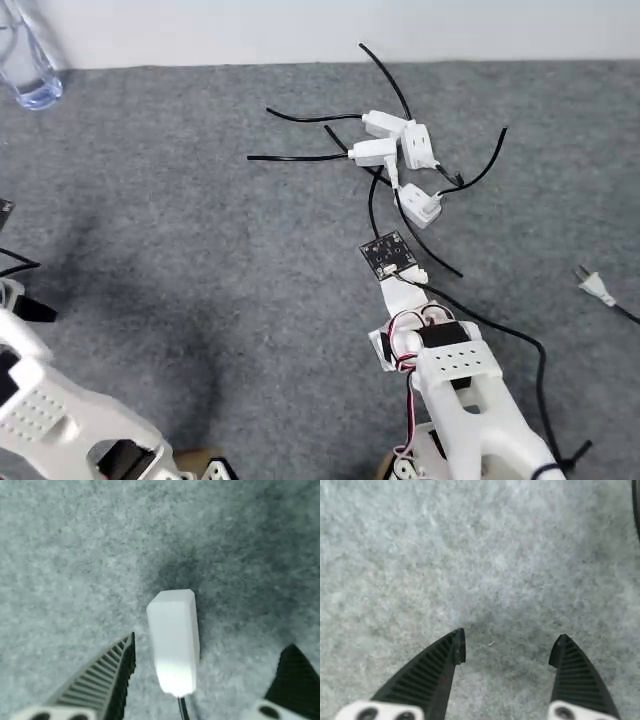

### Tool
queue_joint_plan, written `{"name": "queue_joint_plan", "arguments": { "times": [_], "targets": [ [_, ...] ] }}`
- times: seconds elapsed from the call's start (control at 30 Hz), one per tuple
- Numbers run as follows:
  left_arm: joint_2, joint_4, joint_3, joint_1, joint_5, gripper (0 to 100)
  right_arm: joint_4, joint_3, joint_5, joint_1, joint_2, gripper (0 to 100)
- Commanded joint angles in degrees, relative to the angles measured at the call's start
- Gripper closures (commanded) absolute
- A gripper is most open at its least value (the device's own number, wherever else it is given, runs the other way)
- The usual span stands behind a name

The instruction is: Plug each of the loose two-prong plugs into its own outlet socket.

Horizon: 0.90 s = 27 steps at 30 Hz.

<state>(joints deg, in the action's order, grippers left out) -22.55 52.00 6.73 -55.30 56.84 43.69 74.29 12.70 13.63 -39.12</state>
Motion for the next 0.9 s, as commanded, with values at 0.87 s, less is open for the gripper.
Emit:
{"name": "queue_joint_plan", "arguments": {
  "times": [0.87],
  "targets": [
    [-0.79, 4.75, -1.45, 1.93, 0.26, 83, -0.84, -0.53, 0.62, 0.22, -0.57, 74.2]
  ]
}}
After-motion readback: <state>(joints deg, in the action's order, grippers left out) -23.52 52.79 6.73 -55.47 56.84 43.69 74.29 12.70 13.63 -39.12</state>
